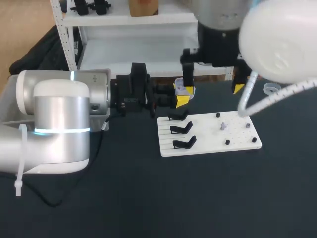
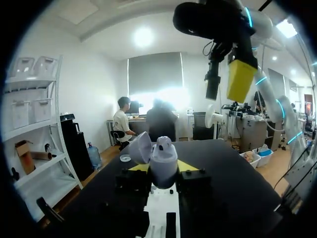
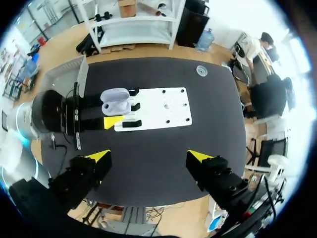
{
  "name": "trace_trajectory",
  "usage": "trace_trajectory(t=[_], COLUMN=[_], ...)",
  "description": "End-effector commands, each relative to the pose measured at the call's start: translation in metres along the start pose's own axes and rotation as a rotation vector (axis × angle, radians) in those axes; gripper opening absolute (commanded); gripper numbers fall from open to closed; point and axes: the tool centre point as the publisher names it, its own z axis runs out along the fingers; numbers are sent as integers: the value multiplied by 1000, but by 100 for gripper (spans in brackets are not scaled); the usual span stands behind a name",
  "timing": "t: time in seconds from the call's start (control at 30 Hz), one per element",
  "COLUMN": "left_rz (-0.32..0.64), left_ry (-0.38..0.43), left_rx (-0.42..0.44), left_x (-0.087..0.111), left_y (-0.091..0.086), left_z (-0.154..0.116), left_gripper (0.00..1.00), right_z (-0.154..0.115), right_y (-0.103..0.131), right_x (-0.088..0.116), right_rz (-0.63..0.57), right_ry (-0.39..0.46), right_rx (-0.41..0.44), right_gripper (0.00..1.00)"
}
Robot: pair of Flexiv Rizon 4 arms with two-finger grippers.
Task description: Pick up each earbud case from the left stands, insert the matching earbuds, close the lid, and place the case in the box.
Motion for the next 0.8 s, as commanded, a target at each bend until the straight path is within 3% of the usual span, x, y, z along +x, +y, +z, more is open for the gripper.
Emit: trace_trajectory(t=[0.03,0.1,0.3,0.5,0.63,0.8], left_rz=[1,1,1,1,1,1], left_ry=[-4,-4,-4,-4,-4,-4], left_rx=[-6,-6,-6,-6,-6,-6], left_x=[1,1,1,1,1,1], left_y=[-1,-1,-1,-1,-1,-1], left_z=[0,0,0,0,0,0], left_gripper=[0,0,0,0,0,0], right_z=[5,12,53,102,131,164], right_y=[-37,-48,-63,-56,-46,-47], right_x=[10,13,10,-3,-9,-14], right_rz=[-83,-115,-41,70,28,38], right_ry=[-149,-174,-147,-89,-149,-182], right_rx=[-134,-122,-72,-73,-116,-91], right_gripper=[100,100,100,100,100,100])
